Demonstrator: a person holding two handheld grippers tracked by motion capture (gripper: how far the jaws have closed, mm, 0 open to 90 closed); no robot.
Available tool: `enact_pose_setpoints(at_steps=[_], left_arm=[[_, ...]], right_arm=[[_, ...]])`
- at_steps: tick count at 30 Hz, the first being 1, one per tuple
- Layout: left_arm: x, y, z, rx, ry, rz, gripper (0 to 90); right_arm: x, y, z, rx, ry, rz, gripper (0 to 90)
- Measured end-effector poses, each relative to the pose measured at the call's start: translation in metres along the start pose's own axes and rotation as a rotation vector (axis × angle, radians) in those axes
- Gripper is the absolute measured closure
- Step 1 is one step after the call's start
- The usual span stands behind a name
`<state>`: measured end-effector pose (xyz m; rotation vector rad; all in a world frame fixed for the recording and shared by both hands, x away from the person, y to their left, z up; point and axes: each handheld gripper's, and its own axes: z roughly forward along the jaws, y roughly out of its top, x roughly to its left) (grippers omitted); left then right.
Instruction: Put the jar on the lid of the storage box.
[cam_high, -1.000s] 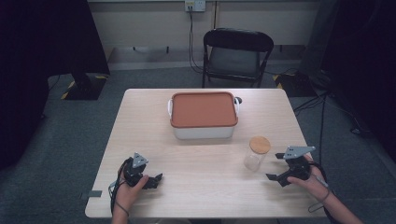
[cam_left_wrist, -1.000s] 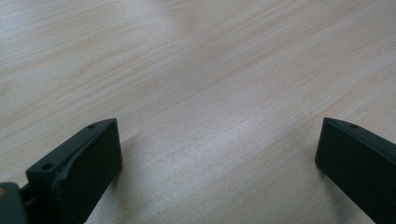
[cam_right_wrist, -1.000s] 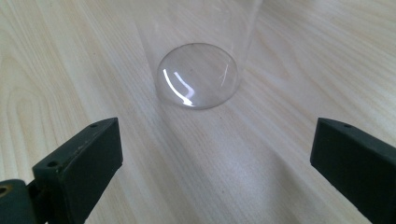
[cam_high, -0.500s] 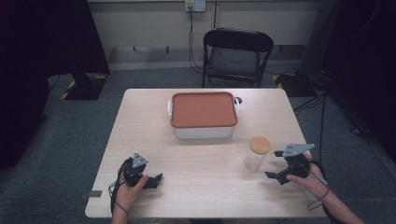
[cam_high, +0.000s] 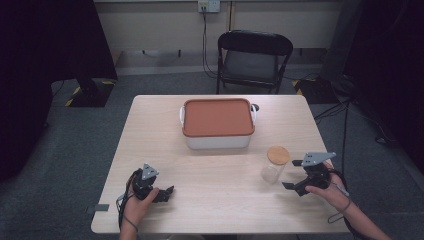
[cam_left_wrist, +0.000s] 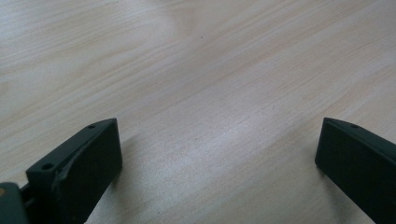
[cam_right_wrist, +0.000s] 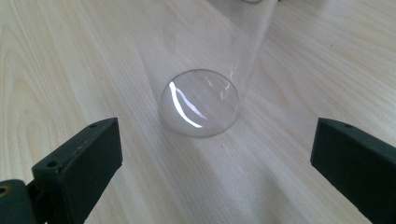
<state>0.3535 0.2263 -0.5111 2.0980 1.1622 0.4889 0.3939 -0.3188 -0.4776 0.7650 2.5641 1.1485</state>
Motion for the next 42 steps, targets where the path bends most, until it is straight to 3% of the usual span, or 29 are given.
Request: enact_pose_setpoints(at_steps=[42], left_arm=[[0.0, 0.0, 0.0, 0.0, 0.0, 0.0, 0.1]], right_arm=[[-0.002, 0.018, 0.011, -0.031, 0.015, 0.004, 1.2]])
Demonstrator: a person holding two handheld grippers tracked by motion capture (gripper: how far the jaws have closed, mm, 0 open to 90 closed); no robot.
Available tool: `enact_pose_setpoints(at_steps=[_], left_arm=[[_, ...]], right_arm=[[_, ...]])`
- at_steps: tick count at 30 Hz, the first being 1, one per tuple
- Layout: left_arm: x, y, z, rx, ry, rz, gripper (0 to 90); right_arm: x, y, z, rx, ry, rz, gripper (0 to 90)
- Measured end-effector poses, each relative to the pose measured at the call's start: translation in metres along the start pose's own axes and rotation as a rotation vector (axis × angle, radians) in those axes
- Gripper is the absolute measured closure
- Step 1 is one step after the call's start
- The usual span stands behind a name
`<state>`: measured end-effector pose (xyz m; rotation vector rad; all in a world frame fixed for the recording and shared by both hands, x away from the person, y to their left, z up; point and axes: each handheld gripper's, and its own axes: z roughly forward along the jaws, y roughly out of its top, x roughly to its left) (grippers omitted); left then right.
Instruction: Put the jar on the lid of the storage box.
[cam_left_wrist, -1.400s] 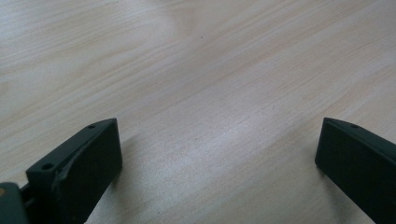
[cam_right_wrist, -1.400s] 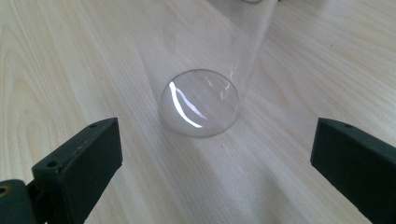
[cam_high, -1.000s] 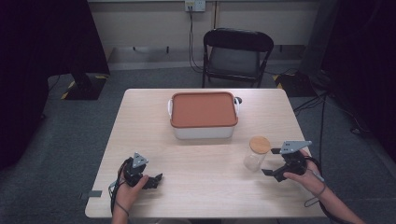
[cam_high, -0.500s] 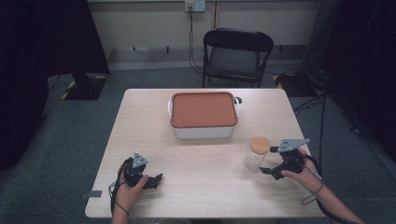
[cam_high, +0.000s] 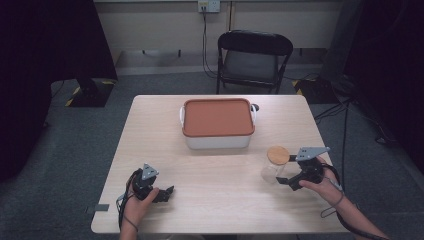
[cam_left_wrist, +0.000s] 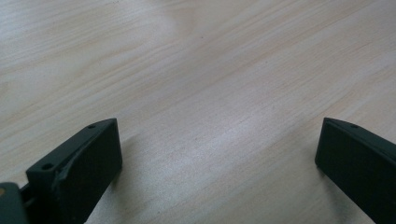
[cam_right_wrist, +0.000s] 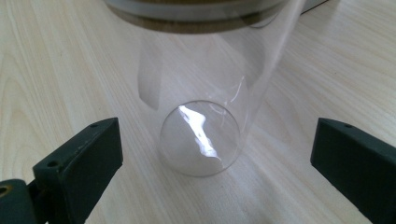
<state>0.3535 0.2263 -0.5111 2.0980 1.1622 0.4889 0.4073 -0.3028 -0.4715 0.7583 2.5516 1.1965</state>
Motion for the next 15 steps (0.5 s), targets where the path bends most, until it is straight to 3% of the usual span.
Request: enact_pose_setpoints(at_steps=[15], left_arm=[[0.0, 0.0, 0.0, 0.0, 0.0, 0.0, 0.1]], right_arm=[[-0.0007, 0.0044, 0.0037, -0.013, 0.008, 0.006, 1.2]])
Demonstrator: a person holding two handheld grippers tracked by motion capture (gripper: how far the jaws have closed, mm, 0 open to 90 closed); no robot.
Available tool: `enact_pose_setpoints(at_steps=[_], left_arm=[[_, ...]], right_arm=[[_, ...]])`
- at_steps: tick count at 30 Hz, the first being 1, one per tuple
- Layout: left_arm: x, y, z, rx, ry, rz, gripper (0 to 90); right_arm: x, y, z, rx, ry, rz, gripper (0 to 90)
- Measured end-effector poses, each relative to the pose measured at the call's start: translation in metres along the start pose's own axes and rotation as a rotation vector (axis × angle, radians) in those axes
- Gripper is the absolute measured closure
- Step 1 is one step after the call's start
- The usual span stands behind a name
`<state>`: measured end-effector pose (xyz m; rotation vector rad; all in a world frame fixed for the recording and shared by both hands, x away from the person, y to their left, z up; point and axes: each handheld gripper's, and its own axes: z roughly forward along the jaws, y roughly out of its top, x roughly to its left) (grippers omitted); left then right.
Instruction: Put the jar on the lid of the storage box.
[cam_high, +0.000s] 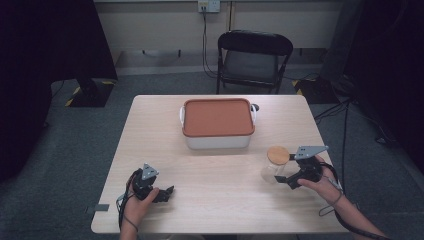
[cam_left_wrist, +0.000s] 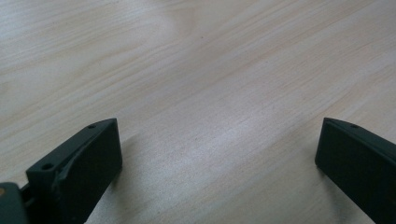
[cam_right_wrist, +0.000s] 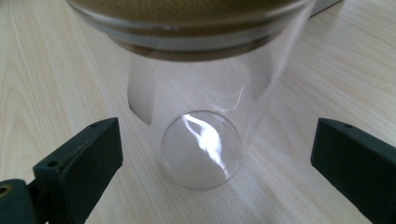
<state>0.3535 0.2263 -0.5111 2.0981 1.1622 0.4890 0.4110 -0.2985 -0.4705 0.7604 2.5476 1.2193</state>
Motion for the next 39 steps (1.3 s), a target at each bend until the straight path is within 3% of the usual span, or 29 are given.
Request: enact_pose_setpoints(at_steps=[39], left_arm=[[0.0, 0.0, 0.0, 0.0, 0.0, 0.0, 0.1]], right_arm=[[0.002, 0.011, 0.013, -0.058, 0.017, 0.03, 6.4]])
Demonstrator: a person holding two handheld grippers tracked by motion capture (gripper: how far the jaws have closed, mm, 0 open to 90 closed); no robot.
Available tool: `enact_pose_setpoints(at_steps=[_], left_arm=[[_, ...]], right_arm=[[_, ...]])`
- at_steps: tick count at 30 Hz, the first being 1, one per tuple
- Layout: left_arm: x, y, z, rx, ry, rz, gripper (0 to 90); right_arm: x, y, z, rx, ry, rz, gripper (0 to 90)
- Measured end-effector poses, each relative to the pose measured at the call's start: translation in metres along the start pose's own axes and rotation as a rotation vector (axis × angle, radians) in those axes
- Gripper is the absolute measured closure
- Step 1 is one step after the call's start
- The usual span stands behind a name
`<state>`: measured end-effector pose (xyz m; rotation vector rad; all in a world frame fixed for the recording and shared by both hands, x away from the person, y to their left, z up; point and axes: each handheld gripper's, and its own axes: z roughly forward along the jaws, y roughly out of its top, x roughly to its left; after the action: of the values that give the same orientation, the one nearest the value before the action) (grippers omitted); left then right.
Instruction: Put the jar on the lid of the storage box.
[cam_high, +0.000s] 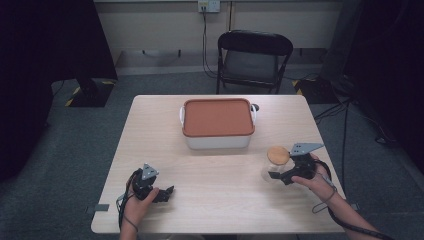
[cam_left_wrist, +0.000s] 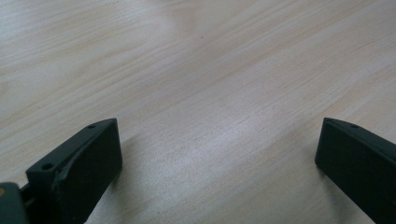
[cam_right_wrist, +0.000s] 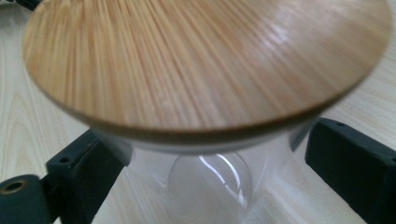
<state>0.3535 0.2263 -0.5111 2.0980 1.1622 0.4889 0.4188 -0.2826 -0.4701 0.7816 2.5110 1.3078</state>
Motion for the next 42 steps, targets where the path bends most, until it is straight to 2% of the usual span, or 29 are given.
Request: enact_pose_setpoints(at_steps=[15, 30, 42], left_arm=[[0.0, 0.0, 0.0, 0.0, 0.0, 0.0, 0.1], [0.0, 0.0, 0.0, 0.0, 0.0, 0.0, 0.2], [0.0, 0.0, 0.0, 0.0, 0.0, 0.0, 0.1]], right_arm=[[0.0001, 0.0036, 0.0053, -0.015, -0.002, -0.005, 12.5], [0.0016, 0.0032, 0.0091, -0.038, 0.029, -0.003, 23.4], [0.0033, 0.0041, 0.0093, -0.04, 0.007, -0.025, 25.2]])
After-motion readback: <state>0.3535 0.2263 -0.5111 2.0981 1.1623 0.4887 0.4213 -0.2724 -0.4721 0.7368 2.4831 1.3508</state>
